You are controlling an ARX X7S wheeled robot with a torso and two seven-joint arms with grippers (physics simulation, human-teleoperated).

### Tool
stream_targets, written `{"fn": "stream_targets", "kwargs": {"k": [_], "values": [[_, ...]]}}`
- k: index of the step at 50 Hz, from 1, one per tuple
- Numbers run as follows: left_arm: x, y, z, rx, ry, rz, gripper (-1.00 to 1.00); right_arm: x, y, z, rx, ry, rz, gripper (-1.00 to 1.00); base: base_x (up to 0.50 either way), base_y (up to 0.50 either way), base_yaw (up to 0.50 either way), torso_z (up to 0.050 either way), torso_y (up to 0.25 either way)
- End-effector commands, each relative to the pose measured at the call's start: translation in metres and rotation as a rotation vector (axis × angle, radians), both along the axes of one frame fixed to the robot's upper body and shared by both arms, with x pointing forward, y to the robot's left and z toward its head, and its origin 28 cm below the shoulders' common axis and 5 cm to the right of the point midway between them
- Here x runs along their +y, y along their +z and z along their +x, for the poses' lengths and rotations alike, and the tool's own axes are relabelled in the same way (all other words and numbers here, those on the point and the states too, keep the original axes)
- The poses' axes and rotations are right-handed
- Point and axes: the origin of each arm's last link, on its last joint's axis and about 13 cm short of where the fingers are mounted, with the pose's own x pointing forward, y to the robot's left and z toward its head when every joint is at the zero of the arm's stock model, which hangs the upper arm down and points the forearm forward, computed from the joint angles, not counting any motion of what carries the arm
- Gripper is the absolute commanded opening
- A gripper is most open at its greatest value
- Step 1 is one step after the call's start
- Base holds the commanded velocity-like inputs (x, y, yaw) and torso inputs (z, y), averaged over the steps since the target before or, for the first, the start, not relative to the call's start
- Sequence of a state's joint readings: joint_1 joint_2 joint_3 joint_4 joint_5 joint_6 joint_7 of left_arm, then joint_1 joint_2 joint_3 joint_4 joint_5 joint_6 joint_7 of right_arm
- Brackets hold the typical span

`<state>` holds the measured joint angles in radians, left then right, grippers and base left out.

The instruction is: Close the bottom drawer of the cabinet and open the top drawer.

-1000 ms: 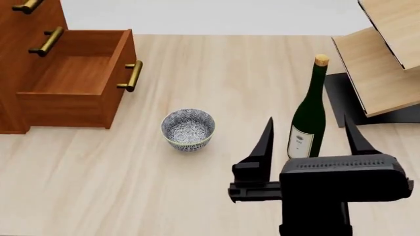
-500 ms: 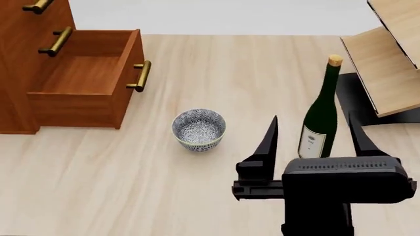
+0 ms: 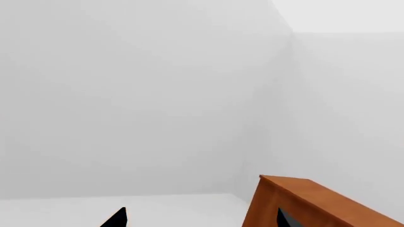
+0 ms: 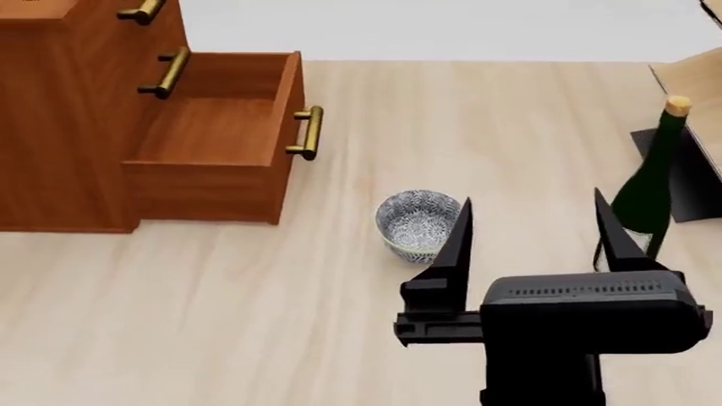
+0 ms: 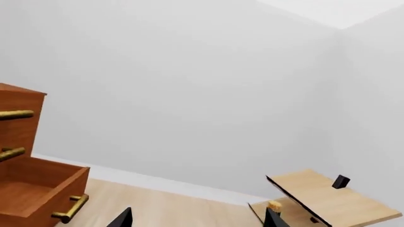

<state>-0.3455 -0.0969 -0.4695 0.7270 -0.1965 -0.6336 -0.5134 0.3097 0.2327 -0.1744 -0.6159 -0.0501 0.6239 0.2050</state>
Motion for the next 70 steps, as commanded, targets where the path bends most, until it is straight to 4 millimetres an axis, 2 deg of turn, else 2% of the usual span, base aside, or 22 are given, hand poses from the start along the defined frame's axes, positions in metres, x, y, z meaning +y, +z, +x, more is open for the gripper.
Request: {"fn": "stream_targets", "kwargs": {"k": [1, 70], "values": [[-0.0007, 0.0004, -0.0006, -0.003, 0.0, 0.013, 1.0, 0.001, 0.0006, -0.0008, -0.002, 0.025, 0.018, 1.0, 0.09, 0.32, 0.0, 0.0, 0.0], [-0.0021, -0.0004, -0.0022, -0.009, -0.01, 0.027, 1.0, -0.0023, 0.0041, 0.0001, -0.019, 0.023, 0.033, 1.0, 0.18, 0.2, 0.0, 0.0, 0.0]]}}
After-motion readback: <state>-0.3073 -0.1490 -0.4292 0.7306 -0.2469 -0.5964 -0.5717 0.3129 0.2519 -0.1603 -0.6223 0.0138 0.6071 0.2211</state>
